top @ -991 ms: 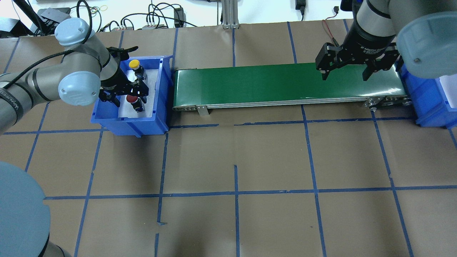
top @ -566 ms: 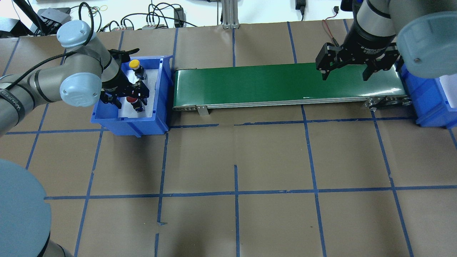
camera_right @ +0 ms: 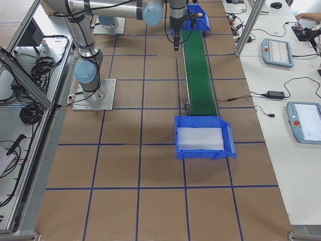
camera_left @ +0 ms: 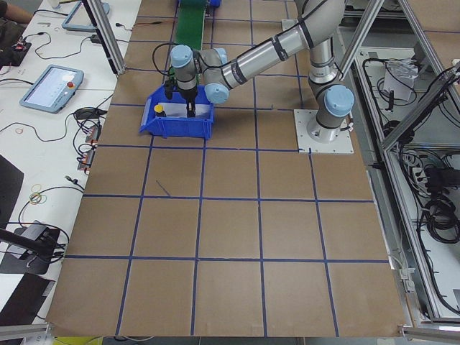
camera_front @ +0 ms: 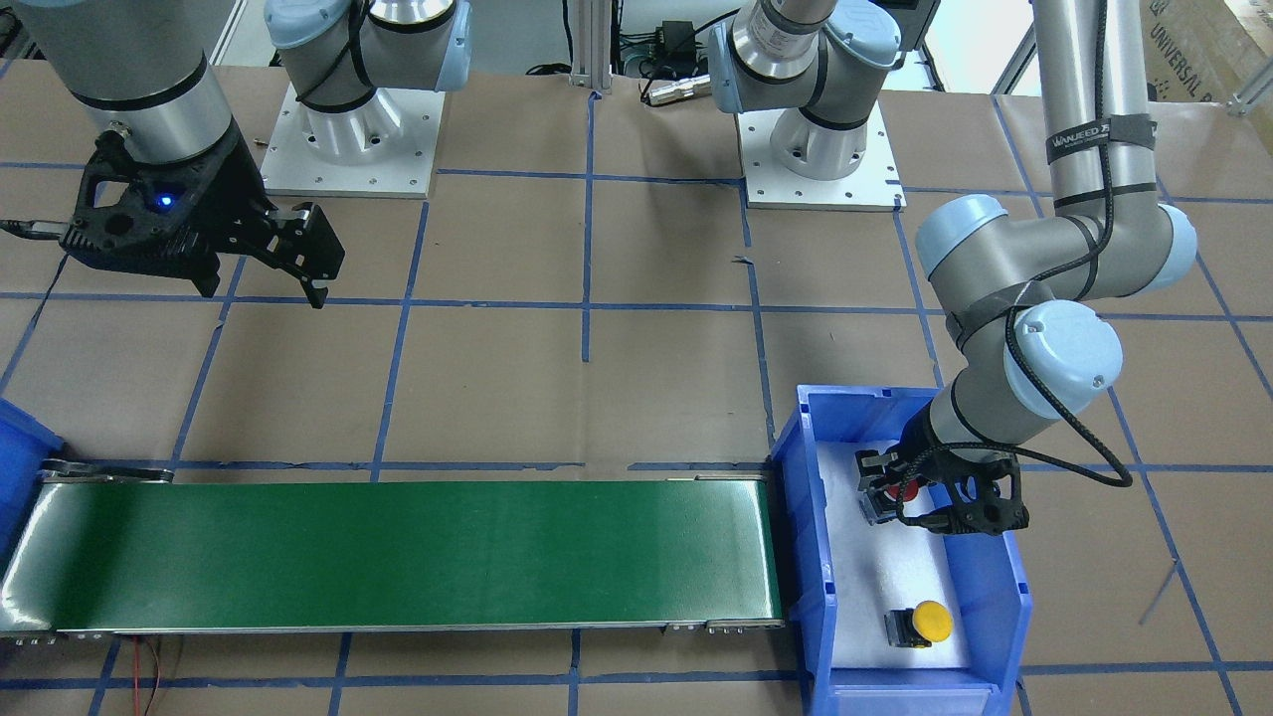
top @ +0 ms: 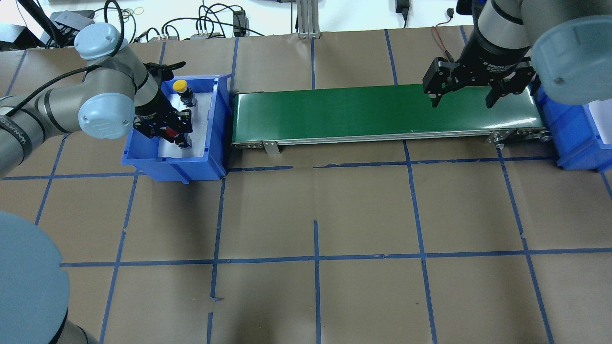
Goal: Transport two buttons from left to right
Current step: 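Lower the left gripper and grasp the red button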
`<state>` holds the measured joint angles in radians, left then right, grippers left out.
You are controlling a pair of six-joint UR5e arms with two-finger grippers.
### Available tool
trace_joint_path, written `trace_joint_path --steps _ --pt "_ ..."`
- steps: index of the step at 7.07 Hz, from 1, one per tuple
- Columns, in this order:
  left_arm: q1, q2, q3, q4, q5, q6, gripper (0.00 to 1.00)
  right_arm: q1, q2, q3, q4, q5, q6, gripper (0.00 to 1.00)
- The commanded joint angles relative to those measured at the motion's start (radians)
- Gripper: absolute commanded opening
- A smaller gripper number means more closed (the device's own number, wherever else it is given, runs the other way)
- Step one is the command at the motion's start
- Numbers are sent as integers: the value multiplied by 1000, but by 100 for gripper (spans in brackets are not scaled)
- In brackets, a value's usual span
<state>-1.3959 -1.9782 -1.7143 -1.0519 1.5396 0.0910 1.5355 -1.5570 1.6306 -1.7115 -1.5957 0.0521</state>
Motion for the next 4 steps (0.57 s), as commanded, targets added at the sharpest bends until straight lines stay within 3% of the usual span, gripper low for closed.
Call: trace_joint_path --steps 1,2,4 --pt "0 -1 18 0 -1 0 2 0 0 0 0 0 0 100" --pt "-3 10 48 -43 0 -2 1 0 0 0 0 0 0 100" --pt "-55 67 207 -262 72 -11 2 0 0 0 0 0 0 100"
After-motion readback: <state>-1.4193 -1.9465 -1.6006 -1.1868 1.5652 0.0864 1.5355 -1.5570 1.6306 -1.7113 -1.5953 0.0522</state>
